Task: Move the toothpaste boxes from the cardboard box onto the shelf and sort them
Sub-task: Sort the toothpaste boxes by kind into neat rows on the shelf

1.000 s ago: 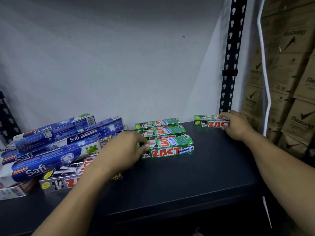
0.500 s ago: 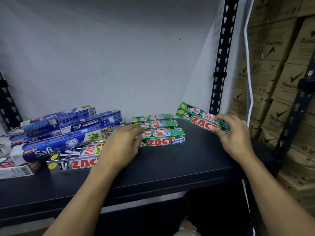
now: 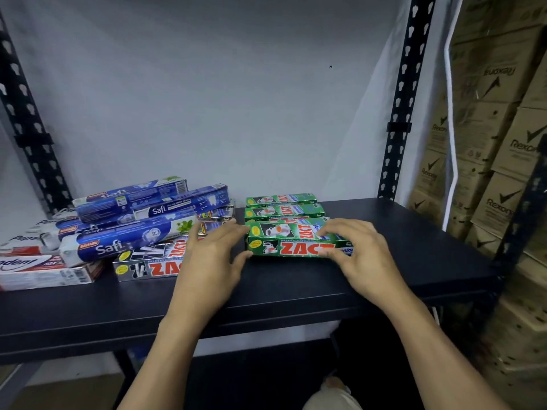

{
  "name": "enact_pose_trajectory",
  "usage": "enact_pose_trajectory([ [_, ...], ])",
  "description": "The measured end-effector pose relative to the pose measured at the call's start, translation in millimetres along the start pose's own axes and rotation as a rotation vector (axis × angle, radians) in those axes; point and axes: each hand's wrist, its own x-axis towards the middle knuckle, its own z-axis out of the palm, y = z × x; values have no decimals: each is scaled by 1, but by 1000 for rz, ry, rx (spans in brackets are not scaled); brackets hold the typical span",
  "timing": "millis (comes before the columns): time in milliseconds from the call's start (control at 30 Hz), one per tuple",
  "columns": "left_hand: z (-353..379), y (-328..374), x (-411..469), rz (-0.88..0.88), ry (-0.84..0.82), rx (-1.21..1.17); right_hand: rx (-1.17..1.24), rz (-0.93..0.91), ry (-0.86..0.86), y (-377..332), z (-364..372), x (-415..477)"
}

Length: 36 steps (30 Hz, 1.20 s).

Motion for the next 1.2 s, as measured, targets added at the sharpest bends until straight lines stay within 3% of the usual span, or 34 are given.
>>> enact_pose_trajectory([
  [167, -3, 4, -5, -91, -69, 25, -17, -2, -97, -1, 1, -2],
  [767, -8, 4, -5, -152, -16, -117, 104, 31, 65, 1, 2, -8],
  [1000, -13, -1, -19, -351, 14, 75, 90, 19, 77, 2, 1, -7],
  [1200, -13, 0, -19, -375, -3, 101, 96, 24, 69, 3, 1, -5],
])
